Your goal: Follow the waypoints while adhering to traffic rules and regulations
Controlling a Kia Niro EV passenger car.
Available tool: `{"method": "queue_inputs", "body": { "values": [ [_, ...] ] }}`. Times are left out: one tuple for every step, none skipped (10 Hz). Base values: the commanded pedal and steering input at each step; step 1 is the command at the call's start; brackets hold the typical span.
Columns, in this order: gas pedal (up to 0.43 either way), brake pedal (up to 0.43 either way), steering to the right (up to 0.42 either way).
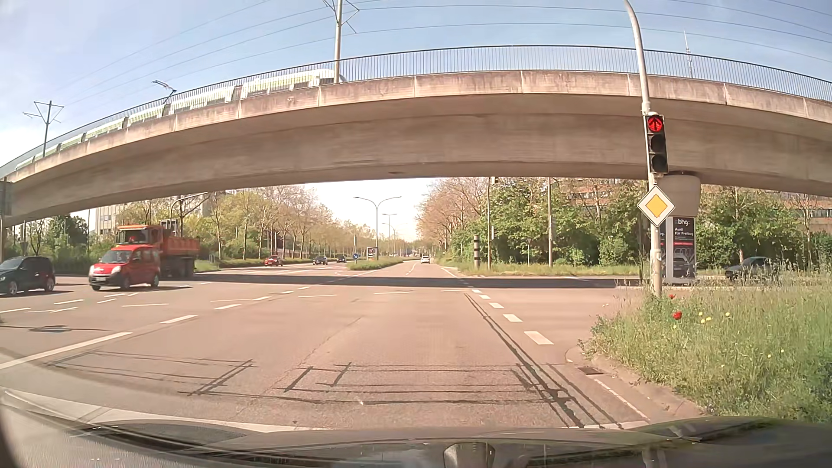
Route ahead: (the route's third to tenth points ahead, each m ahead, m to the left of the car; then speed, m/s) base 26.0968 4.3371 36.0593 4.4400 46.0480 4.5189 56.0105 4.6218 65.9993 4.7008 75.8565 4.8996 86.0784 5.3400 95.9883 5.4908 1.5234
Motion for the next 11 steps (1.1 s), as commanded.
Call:
{"method": "queue_inputs", "body": {
  "values": [
    [0.000,0.213,-0.004],
    [0.000,0.213,-0.004],
    [0.000,0.207,-0.003],
    [0.000,0.207,-0.002],
    [0.000,0.213,-0.001],
    [0.000,0.213,-0.001],
    [0.000,0.220,-0.001],
    [0.000,0.220,-0.001],
    [0.000,0.220,-0.001],
    [0.000,0.220,-0.001],
    [0.000,0.207,-0.001]
  ]
}}
